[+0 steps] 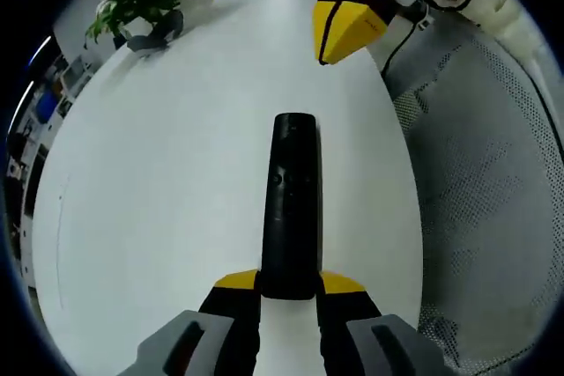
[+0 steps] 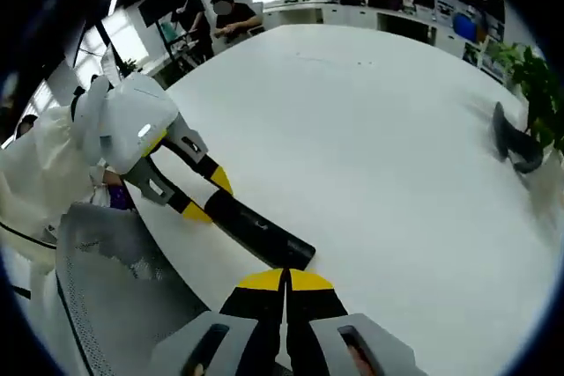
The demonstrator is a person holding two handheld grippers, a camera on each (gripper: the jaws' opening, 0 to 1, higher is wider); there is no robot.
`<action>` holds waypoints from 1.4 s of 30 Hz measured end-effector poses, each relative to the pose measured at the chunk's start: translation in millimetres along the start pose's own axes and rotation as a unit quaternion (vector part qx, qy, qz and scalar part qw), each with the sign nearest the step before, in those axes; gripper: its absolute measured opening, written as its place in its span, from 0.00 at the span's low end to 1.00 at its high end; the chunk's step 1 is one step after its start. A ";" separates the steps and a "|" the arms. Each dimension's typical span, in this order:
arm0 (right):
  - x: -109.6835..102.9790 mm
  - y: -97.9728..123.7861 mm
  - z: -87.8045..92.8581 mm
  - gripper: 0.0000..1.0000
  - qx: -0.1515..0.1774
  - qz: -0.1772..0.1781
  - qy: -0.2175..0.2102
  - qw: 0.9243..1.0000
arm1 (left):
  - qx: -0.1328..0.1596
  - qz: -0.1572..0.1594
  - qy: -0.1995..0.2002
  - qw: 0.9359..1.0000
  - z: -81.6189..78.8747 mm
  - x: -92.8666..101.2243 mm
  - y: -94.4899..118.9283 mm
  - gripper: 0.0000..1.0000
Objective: Press the specified remote control buttons in sequence, fully releasing each button before pressing the next.
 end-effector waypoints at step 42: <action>15.4 -46.4 -5.5 0.00 -0.108 -0.023 -0.118 0.987 | -0.031 0.000 -0.012 0.999 -4.7 6.6 -0.4 0.24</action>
Point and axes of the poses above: the point that each gripper's makers call its tool centre point, and the gripper's own axes: y roughly backward along the fingers, x roughly to its right, z roughly out of its underside, the point moved 7 cm from there along y, roughly backward along the fingers, and after that the axes turned 11 degrees about -x, right-handed, at the moved point
